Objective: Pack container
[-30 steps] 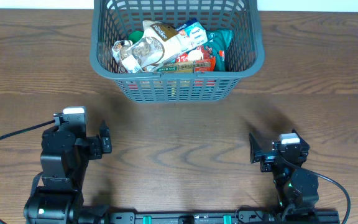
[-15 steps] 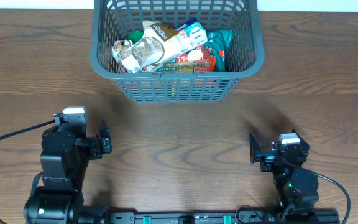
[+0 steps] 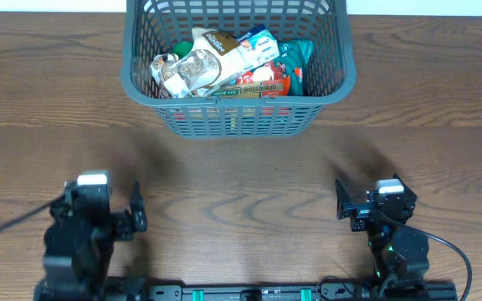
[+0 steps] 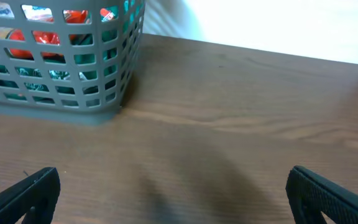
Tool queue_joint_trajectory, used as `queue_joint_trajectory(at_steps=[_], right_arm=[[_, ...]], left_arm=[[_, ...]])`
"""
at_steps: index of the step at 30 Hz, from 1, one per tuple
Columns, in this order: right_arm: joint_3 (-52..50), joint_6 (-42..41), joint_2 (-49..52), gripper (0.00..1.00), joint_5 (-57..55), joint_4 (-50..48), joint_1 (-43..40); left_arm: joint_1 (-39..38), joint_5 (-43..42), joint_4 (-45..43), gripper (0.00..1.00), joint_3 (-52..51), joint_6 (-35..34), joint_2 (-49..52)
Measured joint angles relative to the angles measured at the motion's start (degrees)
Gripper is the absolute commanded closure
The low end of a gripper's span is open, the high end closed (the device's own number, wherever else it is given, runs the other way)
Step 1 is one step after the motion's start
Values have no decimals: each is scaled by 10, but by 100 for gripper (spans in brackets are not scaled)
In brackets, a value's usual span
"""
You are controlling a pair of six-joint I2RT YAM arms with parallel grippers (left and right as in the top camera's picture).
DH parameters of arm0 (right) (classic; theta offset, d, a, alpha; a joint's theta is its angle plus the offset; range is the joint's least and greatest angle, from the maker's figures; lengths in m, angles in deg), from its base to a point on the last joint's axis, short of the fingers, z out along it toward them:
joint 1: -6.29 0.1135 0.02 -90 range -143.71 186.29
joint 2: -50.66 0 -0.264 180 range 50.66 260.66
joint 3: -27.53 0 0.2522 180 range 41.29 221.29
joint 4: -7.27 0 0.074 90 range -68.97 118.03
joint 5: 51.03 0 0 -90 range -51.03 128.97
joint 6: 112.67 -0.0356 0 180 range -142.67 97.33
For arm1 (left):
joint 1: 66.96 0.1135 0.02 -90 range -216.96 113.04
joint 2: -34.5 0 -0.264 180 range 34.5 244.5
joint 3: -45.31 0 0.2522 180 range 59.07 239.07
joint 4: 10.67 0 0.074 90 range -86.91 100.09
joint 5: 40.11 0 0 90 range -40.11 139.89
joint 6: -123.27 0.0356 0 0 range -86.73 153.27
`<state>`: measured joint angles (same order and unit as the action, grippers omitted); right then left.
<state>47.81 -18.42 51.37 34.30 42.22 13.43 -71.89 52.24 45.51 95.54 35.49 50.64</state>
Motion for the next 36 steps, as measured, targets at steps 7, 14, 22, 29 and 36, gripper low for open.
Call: queue_joint_trajectory(at_steps=[7, 14, 22, 29, 36], right_arm=[[0, 0, 0, 1, 0, 0, 0], [0, 0, 0, 1, 1, 0, 0], [0, 0, 0, 1, 1, 0, 0], [0, 0, 0, 1, 1, 0, 0], [0, 0, 0, 1, 1, 0, 0]], left_arm=[[0, -22, -180, 2, -173, 2, -128], [0, -24, -439, 1, -303, 4, -155], [0, -40, -452, 2, -361, 10, -156], [0, -125, -420, 2, -356, 40, -155], [0, -158, -420, 1, -354, 58, -155]])
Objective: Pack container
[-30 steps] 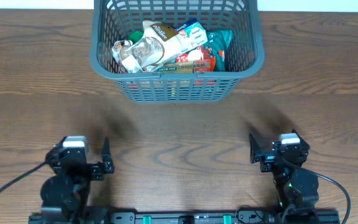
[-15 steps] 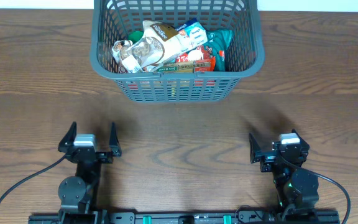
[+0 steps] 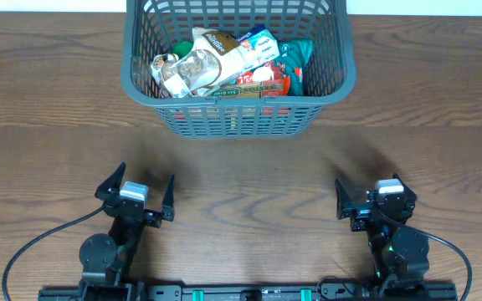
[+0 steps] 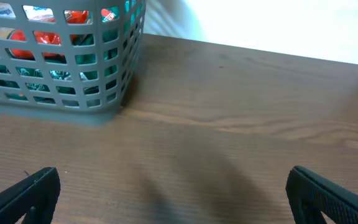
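A grey plastic basket (image 3: 237, 71) stands at the far middle of the wooden table, holding several snack packets (image 3: 224, 63). In the right wrist view the basket (image 4: 61, 62) is at the upper left, with red and teal packets showing through its mesh. My left gripper (image 3: 138, 189) rests low at the near left, open and empty, its fingers pointing toward the basket. At the near right my right gripper (image 3: 369, 192) is open too, and nothing lies between its fingers (image 4: 23, 193), only bare table. Both grippers are well short of the basket.
The wooden table (image 3: 241, 167) runs between the grippers and the basket. Each arm's base and black cable (image 3: 32, 242) sit at the near edge. A bright white surface lies beyond the table's far edge (image 4: 278, 25).
My left arm has moved right and a little toward the basket from the near left corner, and its open fingers now show spread. The right arm and the basket have not moved.
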Tool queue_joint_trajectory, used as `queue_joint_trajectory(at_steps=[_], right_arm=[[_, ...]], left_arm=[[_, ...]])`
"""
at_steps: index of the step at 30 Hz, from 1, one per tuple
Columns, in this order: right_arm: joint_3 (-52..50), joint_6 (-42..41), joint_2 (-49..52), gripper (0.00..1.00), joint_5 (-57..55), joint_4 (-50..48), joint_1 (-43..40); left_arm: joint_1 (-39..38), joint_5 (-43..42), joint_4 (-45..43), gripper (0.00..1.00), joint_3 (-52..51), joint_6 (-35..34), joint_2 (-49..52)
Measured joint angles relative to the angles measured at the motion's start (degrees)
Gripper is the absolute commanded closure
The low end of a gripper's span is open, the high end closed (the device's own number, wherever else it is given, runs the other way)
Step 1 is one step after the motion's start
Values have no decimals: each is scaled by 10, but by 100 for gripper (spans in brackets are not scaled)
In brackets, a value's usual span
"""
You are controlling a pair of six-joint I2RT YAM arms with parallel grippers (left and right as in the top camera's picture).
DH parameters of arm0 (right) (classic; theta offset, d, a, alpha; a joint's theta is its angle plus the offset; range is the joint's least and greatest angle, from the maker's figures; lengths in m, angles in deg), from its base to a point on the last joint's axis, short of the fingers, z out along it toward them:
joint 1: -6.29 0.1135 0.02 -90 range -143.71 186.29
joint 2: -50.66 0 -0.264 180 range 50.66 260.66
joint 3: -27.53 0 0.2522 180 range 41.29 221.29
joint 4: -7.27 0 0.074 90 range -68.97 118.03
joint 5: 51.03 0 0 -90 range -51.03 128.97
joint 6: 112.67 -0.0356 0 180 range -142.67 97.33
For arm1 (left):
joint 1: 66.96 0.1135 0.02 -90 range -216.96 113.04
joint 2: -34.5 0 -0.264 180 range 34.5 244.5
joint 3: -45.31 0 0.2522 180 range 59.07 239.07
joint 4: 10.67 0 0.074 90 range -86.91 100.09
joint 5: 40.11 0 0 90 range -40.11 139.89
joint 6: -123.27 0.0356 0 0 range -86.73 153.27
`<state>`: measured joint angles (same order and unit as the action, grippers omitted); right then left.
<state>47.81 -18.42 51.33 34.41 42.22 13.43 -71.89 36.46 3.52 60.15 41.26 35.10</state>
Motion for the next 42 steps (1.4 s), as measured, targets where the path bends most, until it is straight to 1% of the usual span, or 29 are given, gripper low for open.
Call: queue_joint_trajectory(at_steps=[42], right_arm=[[0, 0, 0, 1, 0, 0, 0]], left_arm=[[0, -12, 0, 2, 1, 0, 0]])
